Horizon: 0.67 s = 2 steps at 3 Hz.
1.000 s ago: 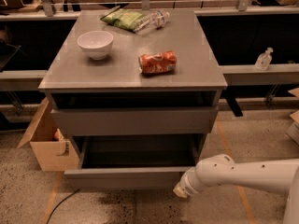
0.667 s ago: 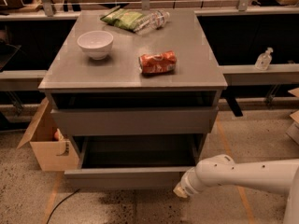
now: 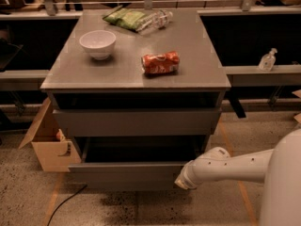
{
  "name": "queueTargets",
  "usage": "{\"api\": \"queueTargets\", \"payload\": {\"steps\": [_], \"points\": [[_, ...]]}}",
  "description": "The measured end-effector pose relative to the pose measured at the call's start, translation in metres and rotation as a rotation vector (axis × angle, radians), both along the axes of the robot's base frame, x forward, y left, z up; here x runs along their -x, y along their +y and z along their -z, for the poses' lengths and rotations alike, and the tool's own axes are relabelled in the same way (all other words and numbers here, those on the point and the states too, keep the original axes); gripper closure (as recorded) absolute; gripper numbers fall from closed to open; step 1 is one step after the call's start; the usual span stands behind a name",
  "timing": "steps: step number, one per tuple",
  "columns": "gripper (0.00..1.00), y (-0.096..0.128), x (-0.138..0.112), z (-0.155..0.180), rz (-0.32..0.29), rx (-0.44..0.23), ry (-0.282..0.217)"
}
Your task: Close middle drawer
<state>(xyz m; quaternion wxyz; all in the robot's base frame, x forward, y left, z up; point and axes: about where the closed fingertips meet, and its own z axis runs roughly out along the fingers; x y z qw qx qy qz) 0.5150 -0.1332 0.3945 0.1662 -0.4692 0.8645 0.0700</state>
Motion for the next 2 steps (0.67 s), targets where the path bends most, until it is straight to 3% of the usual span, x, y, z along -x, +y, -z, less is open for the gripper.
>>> {"api": "queueTargets", "payload": {"steps": [1,2], "points": [[1.00,-0.007,-0.022,-0.001,-0.018,0.036,-0.058],[1.00,-0.021,-0.065,-0.007,-0.034,0.089,-0.152]]}}
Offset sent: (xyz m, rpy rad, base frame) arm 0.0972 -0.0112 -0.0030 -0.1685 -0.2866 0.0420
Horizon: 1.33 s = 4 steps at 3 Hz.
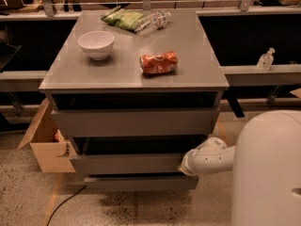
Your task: Close middle drawer
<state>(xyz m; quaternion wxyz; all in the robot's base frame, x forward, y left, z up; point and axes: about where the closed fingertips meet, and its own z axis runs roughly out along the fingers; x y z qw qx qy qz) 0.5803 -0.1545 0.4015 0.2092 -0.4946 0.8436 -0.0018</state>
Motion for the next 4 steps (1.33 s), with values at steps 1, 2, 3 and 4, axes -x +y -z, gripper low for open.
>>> {"api": "queueTargets", "payload": {"steps": [1,2,3,4], "points": [[1.00,-0.003,-0.010,-0.003,-0.004,0.009,-0.021],[1.00,-0.008,-0.033,-0.010,-0.009,0.025,-0.069],[1.00,-0.012,-0.040,-0.014,0.008,0.038,-0.082],[1.00,-0.028,-0.026,-0.017,0.080,0.043,-0.063]]}}
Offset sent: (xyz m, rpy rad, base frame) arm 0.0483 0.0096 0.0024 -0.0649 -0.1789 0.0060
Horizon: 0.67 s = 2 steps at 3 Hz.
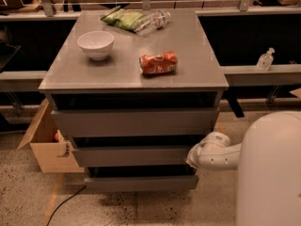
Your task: Close middle drawer
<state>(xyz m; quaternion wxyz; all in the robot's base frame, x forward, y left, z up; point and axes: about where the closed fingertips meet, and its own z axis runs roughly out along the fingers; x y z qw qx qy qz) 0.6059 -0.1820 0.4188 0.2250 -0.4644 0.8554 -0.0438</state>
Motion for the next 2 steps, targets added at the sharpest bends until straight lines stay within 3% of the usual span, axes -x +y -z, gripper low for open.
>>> {"api": "queueTargets", "payload": {"steps": [2], "points": [[1.00,-0.038,0.056,0.004,0.213,-0.009,0.068]]}}
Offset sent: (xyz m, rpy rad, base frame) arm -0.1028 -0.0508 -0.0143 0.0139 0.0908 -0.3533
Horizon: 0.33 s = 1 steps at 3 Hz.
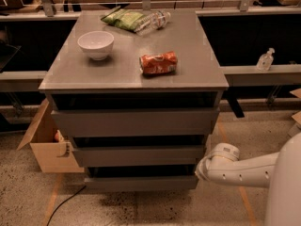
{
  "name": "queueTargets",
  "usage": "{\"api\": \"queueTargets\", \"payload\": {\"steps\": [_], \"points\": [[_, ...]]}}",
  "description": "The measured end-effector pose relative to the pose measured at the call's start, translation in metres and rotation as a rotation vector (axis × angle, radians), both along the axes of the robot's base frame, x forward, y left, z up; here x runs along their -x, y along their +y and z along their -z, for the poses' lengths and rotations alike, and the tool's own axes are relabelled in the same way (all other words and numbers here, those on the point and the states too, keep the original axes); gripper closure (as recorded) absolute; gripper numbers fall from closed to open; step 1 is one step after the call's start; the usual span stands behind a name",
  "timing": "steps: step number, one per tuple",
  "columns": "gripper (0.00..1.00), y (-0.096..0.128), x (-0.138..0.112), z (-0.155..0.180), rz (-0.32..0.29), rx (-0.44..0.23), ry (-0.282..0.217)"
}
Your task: Close middle drawer
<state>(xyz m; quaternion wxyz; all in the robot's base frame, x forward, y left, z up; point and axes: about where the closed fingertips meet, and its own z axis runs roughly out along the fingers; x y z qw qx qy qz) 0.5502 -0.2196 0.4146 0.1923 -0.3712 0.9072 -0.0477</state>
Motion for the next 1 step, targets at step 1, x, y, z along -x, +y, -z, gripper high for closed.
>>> {"api": "queueTargets", "payload": {"steps": [1], "points": [[1.00,-0.0267,0.0232,-0.0002,0.093,-0.027,0.020]]}}
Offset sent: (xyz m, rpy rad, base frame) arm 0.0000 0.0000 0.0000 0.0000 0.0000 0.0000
